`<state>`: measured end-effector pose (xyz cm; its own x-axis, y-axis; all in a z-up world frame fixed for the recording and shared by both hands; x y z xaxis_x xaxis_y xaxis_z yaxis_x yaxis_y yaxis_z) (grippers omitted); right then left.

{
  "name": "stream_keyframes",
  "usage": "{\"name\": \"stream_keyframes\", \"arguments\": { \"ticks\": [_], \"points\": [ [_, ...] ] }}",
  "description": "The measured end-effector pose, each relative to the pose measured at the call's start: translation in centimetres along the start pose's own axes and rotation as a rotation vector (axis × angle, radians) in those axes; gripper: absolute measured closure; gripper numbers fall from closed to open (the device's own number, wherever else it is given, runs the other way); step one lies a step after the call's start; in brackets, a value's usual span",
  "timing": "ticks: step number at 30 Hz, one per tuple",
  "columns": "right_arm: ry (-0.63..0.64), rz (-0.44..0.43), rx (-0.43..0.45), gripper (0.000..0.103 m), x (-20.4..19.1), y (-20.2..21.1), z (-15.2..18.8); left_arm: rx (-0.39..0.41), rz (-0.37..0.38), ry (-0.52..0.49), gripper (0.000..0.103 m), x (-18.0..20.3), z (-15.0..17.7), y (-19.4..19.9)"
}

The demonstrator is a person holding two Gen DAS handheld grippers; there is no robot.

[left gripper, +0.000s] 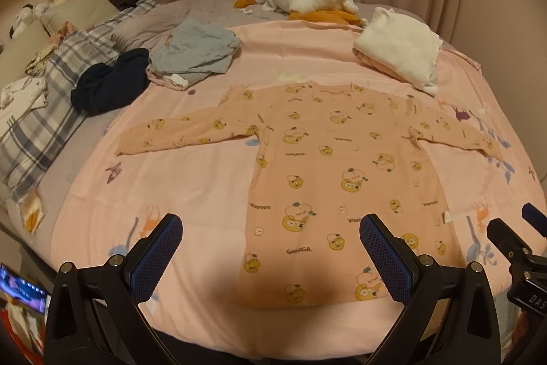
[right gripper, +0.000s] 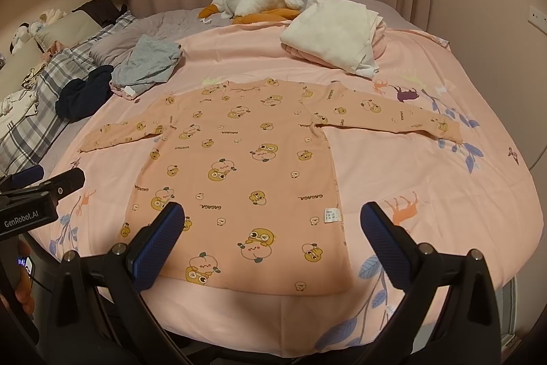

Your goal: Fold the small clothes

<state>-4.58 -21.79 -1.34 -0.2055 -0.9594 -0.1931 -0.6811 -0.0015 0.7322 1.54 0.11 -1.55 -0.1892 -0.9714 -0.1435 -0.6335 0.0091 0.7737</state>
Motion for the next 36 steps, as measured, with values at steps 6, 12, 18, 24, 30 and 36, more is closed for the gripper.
{"name": "stream_keyframes", "arguments": {
  "ticks": [6,12,18,24,30,36],
  "points": [
    [0.003,0.001,-0.002,0.000,-0.15,-0.07,0.04,-0.003,0.000,0.002,0.001,-0.14,-0.04,0.03],
    [0.006,0.002,-0.004,0.000,-0.13,-0.22,0.04,0.001,0.000,0.001,0.001,-0.24,-0.10,0.02],
    [0.006,0.002,-0.005,0.000,-0.07,-0.29,0.01,-0.002,-0.001,0.004,0.001,-0.34,-0.18,-0.10],
    [0.000,0.002,-0.011,0.000,0.16,-0.51,-0.02,-0.003,0.003,0.004,0.001,-0.41,-0.07,-0.14],
    [-0.002,0.003,-0.015,0.000,0.29,-0.74,0.17,-0.005,0.003,0.003,0.001,-0.44,0.04,-0.23],
    [-0.002,0.004,-0.016,0.000,0.36,-0.82,0.24,-0.007,0.006,0.005,0.001,-0.50,0.16,-0.36]
  ]
}}
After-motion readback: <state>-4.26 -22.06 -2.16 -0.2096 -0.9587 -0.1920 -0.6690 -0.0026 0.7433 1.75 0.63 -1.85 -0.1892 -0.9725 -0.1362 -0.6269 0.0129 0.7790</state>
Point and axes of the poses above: each gripper's, at about its wrist camera, not at the fingertips, and y roughly against the way its jaws point, x to its right, z to its underside, the point moved 2 cm from there along -y, roughly the way its jaws point, and after that the axes turned 11 degrees about -y, right-handed, at the moved point
